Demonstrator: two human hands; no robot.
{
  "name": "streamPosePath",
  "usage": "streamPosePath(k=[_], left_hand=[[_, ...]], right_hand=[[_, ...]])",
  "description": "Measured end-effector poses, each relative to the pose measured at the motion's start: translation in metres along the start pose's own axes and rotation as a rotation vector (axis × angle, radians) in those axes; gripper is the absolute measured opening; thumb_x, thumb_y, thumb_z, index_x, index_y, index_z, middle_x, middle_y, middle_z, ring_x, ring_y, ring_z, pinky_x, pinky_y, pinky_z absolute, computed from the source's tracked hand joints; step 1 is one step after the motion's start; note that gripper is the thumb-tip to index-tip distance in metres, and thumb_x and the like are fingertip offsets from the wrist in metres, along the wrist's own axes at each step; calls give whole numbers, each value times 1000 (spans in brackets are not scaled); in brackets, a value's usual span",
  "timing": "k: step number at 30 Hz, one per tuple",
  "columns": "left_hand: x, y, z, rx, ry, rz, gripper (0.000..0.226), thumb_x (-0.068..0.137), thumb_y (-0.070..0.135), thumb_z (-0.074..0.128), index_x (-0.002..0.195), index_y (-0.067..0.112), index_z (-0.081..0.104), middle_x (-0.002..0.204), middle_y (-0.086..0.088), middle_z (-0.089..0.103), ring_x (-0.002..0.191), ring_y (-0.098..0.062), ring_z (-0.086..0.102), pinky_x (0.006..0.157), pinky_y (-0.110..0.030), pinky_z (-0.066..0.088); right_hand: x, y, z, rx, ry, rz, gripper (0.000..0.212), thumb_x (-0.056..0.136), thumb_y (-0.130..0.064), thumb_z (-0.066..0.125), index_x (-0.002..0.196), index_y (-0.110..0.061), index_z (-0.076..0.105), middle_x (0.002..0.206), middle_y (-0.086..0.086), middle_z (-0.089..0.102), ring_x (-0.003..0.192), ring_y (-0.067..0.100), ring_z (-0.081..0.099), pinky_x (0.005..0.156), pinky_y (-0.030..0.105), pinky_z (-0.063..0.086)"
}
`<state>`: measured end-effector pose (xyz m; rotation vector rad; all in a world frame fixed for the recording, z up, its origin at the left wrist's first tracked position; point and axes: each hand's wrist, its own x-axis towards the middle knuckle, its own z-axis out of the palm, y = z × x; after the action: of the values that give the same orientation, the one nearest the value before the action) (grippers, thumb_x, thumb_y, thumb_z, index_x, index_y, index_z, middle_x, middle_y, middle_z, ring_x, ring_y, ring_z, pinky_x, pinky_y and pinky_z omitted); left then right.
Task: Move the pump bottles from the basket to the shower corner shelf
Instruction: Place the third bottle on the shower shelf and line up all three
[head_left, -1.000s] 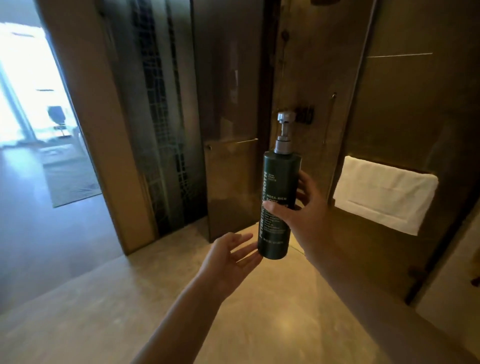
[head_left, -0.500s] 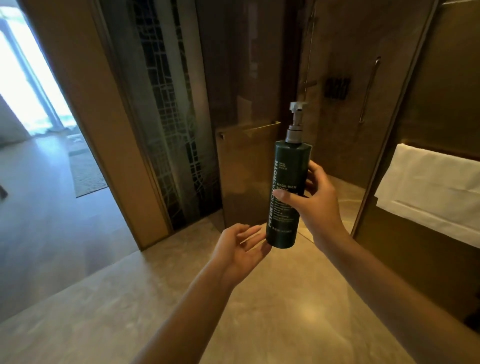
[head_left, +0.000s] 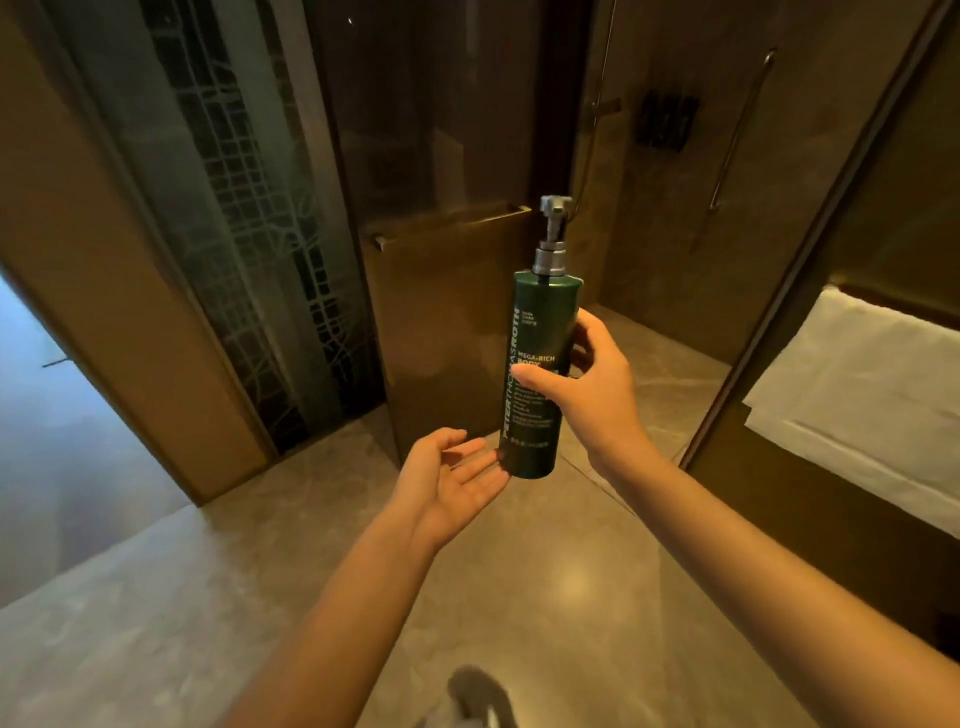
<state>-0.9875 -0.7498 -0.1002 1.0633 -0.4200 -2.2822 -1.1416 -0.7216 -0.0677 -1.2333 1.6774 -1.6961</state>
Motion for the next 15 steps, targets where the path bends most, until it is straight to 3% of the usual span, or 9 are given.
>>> streamPosePath(k=[3,7,12,15], left_hand=[[62,39,16,14,-31,-15,34,90,16,49,119,-3,51,117,-27,58,102,-38,59,90,-46,46],[135,91,49,45,-55,-77,22,91,15,48,101,-4,52,116,-27,54,117,-39,53,93,-46,45],[221,134,91,106,-76,-115,27,90,16,50,109,-3,52,118,-26,55,119,-38,53,99,-47,43],[273,143,106,138,-68,-185,27,90,17,50,108,-3,53,111,-25,59,108,-38,58,97,-47,45]], right_hand=[[62,17,12,-31,36,-3,69,68,-32,81,127,-37,45,105,-35,50,96,-12,53,70,10,38],[142,27,18,-54,102,16,71,69,-29,81,129,-34,43,104,-33,50,93,-15,52,68,7,38],[222,51,12,-76,182,19,73,68,-28,81,131,-29,45,118,-16,55,103,-8,51,76,9,40],[258,82,2,-85,229,58,72,68,-26,82,130,-29,45,116,-18,55,101,-11,50,76,7,40]])
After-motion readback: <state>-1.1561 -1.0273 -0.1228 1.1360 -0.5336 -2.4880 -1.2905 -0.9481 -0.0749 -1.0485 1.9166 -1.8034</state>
